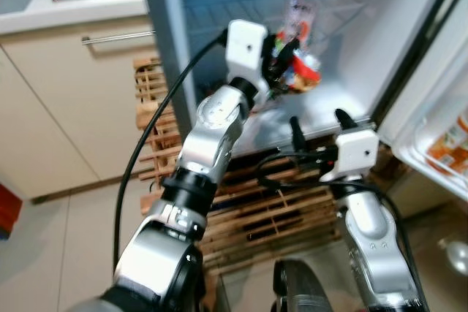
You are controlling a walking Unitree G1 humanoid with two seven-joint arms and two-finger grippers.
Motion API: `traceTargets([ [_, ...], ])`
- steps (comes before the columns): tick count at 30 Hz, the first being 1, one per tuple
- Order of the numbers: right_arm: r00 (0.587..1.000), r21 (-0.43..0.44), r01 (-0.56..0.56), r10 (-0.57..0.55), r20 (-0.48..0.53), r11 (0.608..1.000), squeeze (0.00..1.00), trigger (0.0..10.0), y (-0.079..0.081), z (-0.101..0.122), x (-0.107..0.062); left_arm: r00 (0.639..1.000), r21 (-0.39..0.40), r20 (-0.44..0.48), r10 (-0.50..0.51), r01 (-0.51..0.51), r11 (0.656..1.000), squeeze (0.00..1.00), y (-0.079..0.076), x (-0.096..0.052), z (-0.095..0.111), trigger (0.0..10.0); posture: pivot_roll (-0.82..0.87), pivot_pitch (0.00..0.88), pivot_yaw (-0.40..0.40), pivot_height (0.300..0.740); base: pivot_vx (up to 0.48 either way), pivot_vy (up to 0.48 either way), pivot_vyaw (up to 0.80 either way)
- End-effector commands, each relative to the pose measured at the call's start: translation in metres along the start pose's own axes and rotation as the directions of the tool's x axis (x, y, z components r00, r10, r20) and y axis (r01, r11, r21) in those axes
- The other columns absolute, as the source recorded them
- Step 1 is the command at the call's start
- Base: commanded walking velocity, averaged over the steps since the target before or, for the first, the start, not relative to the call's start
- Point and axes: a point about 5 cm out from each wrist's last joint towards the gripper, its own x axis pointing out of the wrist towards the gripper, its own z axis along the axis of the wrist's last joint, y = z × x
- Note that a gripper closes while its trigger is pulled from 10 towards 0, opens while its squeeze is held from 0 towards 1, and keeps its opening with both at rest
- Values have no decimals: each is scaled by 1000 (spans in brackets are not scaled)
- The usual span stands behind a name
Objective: Restocking fridge
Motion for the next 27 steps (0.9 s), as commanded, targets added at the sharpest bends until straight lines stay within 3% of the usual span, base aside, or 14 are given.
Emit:
traceTargets([
  [1,1000,5,-20,20,17,1000,0,10000,6,6,0,996,-45,84,-41,45,998,0,-19,11,20,10000,-184,0,52,635,0,0,0],
  [4,1000,3,-22,22,14,1000,0,10000,6,5,0,996,-101,88,23,-14,995,0,-14,17,28,10000,-186,0,54,635,0,0,0],
  [7,1000,2,-27,27,12,1000,0,10000,6,6,1,981,-153,52,185,-176,972,0,4,28,29,10000,-188,0,54,635,0,0,0],
  [15,999,-6,-29,29,15,1000,0,10000,6,7,1,968,-108,46,245,-239,965,0,23,34,32,10000,-206,0,66,635,0,0,0],
  [17,1000,-13,-28,28,10,1000,0,10000,5,6,0,971,-102,41,234,-228,968,0,21,34,31,10000,-209,0,70,635,0,0,0],
  [19,1000,-20,-20,20,-1,1000,0,10000,4,5,-3,985,-112,20,170,-167,980,0,6,29,18,10000,-208,0,68,635,0,0,397],
  [27,1000,-26,-26,26,-12,999,0,10000,6,3,-4,991,-101,13,135,-133,986,0,-4,28,9,10000,-200,0,61,635,275,-228,783],
])
